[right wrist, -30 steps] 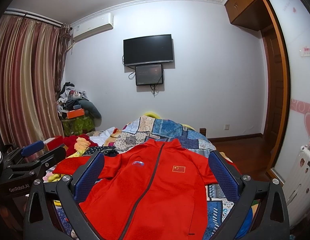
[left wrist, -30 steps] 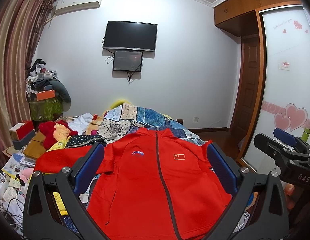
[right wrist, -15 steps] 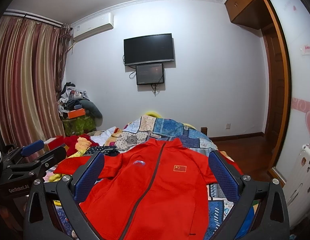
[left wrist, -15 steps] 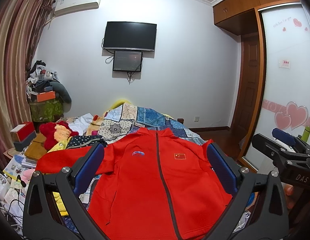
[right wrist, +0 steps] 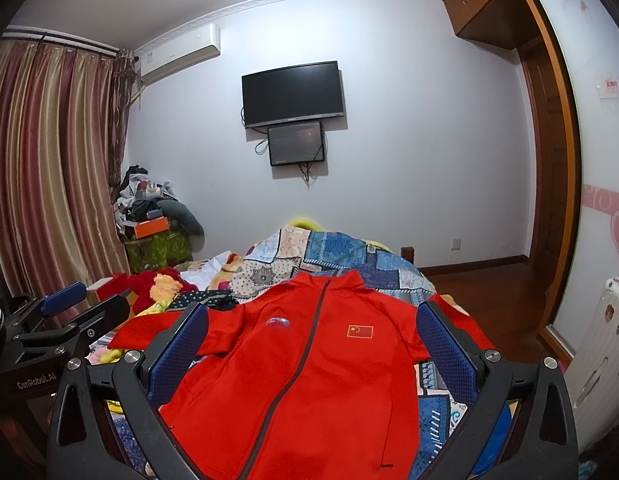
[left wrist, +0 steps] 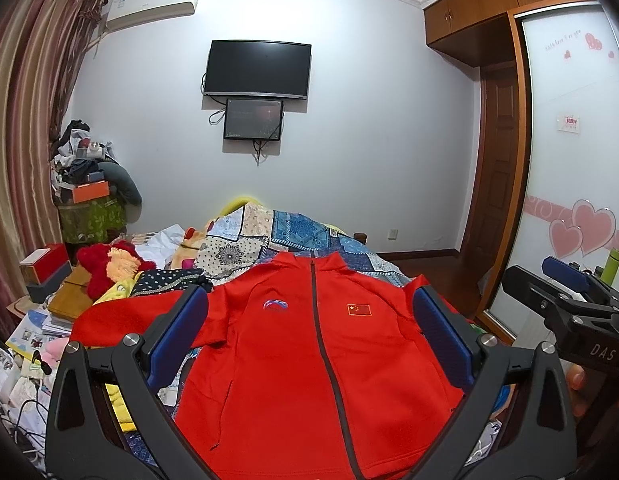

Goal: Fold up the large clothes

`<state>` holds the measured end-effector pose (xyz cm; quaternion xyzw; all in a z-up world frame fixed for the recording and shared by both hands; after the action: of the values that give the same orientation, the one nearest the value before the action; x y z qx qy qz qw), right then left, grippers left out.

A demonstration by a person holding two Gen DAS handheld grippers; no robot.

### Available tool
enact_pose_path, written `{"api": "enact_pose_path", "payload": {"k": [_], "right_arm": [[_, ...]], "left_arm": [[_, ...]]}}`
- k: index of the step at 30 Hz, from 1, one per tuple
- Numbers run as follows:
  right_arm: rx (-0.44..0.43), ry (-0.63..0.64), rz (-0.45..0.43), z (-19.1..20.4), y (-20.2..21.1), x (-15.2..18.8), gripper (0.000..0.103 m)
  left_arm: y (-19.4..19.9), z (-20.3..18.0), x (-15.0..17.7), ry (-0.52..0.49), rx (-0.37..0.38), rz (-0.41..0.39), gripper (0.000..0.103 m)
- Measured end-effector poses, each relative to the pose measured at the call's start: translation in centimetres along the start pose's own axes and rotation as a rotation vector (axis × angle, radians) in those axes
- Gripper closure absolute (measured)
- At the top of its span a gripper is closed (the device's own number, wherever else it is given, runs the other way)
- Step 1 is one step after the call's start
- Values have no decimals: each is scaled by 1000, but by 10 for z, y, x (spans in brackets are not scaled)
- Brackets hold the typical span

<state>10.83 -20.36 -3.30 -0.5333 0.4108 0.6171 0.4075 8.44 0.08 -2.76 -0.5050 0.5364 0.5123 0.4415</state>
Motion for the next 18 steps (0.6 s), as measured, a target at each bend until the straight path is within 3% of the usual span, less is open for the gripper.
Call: {"api": "enact_pose_path", "payload": {"k": [18], "right_arm": [[12,1,68,-3,-40,11,0]], "left_arm": [[-38,15,14,23,-5,60,0]]}}
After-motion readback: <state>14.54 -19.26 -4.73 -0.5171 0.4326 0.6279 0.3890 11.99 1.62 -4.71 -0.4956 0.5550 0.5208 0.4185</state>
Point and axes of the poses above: each gripper's, at about its wrist camera, not at the fingertips, and y roughly against the way its jaws point, z to its left, x to its underside, the point moved 8 cm from there along -y, roughly the way its jaws point, and after that the axes turned 10 degrees about -z, right-handed, at the moved point
